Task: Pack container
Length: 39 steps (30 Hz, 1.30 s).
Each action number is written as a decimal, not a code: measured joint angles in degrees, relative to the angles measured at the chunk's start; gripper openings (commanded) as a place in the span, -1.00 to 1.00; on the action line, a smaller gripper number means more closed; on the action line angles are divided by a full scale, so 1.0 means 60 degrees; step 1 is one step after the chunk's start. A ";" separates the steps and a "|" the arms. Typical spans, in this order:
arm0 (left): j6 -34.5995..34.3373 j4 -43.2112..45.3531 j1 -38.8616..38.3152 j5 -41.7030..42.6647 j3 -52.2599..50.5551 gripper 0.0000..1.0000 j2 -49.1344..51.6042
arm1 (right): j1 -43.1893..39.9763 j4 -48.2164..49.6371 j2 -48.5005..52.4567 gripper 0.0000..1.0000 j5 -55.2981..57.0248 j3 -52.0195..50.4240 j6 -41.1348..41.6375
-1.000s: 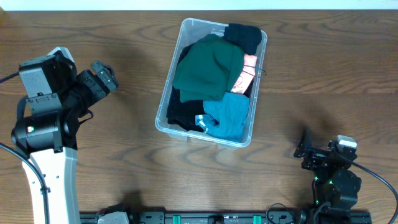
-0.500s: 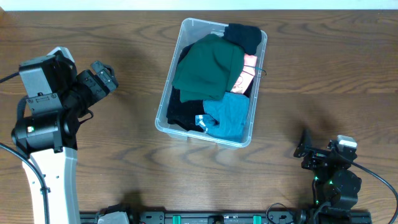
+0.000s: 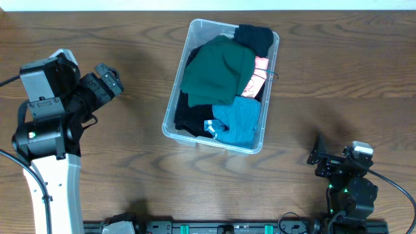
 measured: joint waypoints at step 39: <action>0.4911 0.1763 -0.0069 0.1297 -0.7293 0.96 -0.8233 | 0.0000 0.0015 -0.0022 0.99 -0.0007 -0.0015 0.0000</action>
